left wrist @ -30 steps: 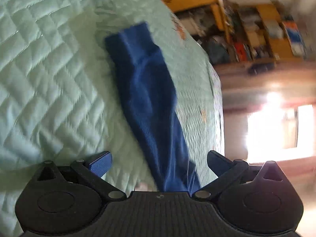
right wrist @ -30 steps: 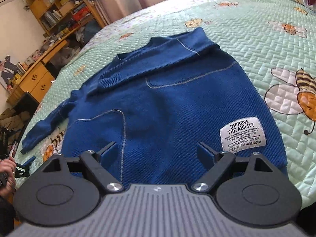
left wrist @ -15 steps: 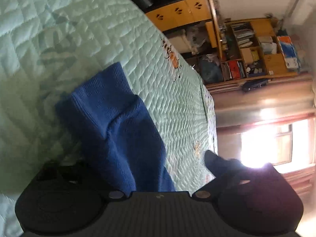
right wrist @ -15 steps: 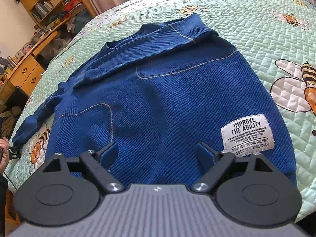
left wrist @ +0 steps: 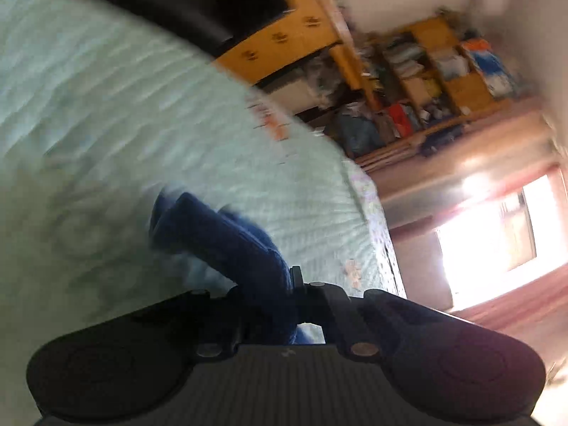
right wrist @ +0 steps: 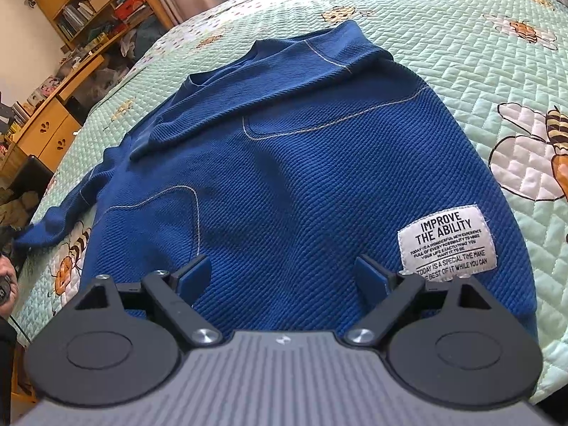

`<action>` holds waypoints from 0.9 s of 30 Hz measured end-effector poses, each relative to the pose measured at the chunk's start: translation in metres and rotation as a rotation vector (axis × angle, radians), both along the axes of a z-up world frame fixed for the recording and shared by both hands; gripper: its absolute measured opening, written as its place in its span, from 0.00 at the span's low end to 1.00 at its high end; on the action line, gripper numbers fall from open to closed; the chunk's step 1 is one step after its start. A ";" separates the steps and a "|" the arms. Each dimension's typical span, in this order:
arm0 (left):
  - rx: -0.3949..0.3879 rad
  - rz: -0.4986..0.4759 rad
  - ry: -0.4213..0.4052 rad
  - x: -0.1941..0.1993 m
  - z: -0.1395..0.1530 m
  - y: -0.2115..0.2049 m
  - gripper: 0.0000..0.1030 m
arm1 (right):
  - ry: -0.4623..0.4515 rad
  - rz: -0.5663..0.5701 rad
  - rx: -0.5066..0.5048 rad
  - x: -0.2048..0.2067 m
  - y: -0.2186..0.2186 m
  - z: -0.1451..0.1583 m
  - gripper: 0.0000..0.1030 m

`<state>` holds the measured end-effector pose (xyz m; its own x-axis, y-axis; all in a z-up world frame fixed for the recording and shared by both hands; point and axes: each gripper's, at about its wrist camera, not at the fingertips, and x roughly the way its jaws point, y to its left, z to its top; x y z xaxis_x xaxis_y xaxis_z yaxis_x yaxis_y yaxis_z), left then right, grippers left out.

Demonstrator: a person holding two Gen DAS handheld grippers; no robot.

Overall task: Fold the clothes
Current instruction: 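Grasp the sleeve cuff with the left gripper and lift it, then fold the sleeve and side panel across the body with the left gripper, release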

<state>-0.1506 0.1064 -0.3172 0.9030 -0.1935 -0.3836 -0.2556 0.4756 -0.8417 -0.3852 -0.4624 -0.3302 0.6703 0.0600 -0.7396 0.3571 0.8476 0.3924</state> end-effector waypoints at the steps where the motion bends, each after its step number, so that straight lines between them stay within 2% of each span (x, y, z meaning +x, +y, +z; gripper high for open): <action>1: 0.027 -0.009 -0.017 0.001 0.012 -0.005 0.02 | -0.002 0.001 0.004 0.000 -0.001 0.000 0.86; 4: 0.048 -0.031 -0.060 0.009 0.041 -0.020 0.02 | -0.012 -0.004 0.026 -0.003 -0.006 0.000 0.86; 9: 0.174 -0.117 -0.132 0.020 0.096 -0.078 0.02 | -0.032 -0.031 0.076 -0.011 -0.017 -0.002 0.86; 13: 0.306 -0.240 -0.194 0.012 0.129 -0.160 0.02 | -0.054 -0.046 0.115 -0.017 -0.027 -0.003 0.86; 17: 0.475 -0.397 -0.238 0.020 0.149 -0.275 0.02 | -0.081 -0.060 0.163 -0.024 -0.043 -0.006 0.86; 19: 0.580 -0.500 -0.249 0.019 0.145 -0.346 0.02 | -0.100 -0.068 0.197 -0.029 -0.054 -0.008 0.86; 21: 0.697 -0.600 -0.250 0.013 0.130 -0.410 0.02 | -0.124 -0.063 0.239 -0.033 -0.063 -0.012 0.86; 24: 0.847 -0.749 -0.212 -0.004 0.084 -0.495 0.02 | -0.153 -0.044 0.290 -0.039 -0.070 -0.016 0.86; 27: 0.981 -0.860 -0.180 -0.027 0.043 -0.549 0.02 | -0.144 -0.012 0.308 -0.039 -0.071 -0.011 0.86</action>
